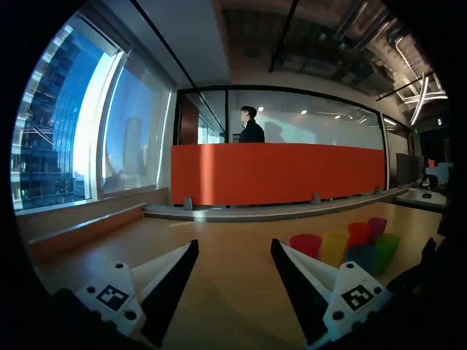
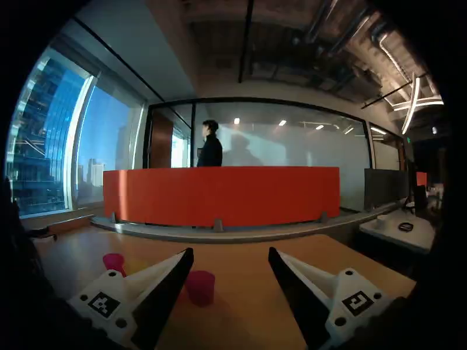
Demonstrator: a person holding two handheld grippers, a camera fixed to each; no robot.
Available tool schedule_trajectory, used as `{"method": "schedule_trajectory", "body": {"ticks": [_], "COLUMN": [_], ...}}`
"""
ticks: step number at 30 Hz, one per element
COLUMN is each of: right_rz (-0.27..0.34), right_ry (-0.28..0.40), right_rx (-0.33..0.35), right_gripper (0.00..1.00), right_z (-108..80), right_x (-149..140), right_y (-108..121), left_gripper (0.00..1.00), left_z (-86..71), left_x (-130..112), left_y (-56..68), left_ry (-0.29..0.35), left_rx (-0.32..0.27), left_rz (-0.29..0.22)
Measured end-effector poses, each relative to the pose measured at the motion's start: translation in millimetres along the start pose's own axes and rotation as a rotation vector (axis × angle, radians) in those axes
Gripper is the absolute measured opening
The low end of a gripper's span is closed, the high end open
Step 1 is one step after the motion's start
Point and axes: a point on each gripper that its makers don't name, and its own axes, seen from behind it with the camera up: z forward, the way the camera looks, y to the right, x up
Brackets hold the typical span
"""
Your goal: Pour water
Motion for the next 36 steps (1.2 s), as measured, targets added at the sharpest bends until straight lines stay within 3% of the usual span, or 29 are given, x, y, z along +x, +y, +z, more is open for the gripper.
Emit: {"method": "schedule_trajectory", "body": {"ticks": [18,36], "right_rz": [0.000,0.007], "right_ry": [-0.012,-0.011], "right_rx": [-0.008,-0.020], "right_gripper": [0.99,0.99], "right_z": [-2.5,-2.8], "right_x": [2,-2], "right_y": [-1,5], "left_gripper": [0.92,0.92], "left_z": [5.3,5.2], "left_x": [-20,-21], "left_y": [1.7,2.9], "left_ry": [-0.019,-0.016], "left_rx": [-0.013,-0.013], "left_rz": [-0.028,-0.007]}}
